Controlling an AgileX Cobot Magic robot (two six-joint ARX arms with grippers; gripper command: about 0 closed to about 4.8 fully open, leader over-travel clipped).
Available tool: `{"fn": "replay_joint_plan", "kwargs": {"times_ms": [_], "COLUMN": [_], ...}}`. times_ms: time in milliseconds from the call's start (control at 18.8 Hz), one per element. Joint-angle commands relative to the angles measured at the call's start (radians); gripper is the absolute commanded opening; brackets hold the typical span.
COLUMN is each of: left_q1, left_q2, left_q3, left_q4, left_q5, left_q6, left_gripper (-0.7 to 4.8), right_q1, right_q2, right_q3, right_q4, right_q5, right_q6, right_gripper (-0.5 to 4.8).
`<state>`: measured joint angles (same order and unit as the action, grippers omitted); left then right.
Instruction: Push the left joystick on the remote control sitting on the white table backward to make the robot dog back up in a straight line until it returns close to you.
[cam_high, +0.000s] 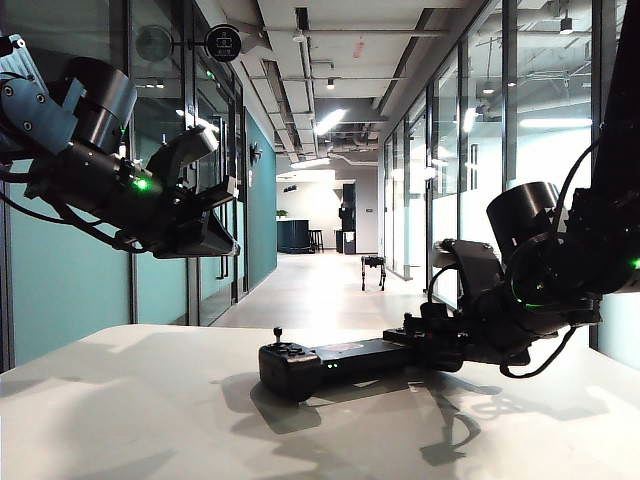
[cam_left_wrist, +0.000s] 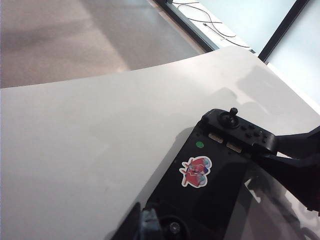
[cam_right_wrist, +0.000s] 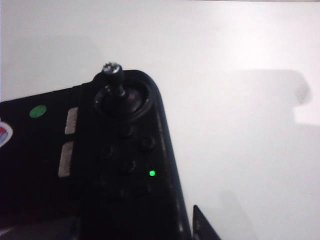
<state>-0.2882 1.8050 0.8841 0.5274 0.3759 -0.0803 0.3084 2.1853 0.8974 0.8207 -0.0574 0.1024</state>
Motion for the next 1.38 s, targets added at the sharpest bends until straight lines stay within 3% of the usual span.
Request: {"fn": "replay_joint_plan", "kwargs": {"times_ms": [53, 266, 372, 426, 1383], "left_q1": [-0.002, -0.002, -0.002, -0.002, -0.002], "left_q2": [-0.004, -0.004, -0.004, -0.004, -0.004], "left_q3": [0.004, 0.004, 0.004, 0.004, 0.004], "left_q4": [0.010, 0.010, 0.010, 0.010, 0.010], "left_q5": [0.006, 0.006, 0.006, 0.006, 0.006], "left_q6": [0.001, 0.001, 0.001, 0.001, 0.000], "left_gripper": [-0.05, -0.05, -0.05, -0.05, -0.05], "right_q1": [0.000, 0.000, 0.000, 0.000, -0.026], "right_q2": [-0.001, -0.001, -0.001, -0.001, -0.001], "right_q3": [0.003, 0.003, 0.003, 0.003, 0.052], "right_q4": [0.015, 0.014, 0.014, 0.014, -0.037], "right_q5": [-0.007, -0.054, -0.053, -0.053, -0.130], "right_q6": [-0.002, -0.055, -0.060, -0.087, -0.138], "right_gripper": [2.08, 2.15, 3.02, 3.16, 3.15]}}
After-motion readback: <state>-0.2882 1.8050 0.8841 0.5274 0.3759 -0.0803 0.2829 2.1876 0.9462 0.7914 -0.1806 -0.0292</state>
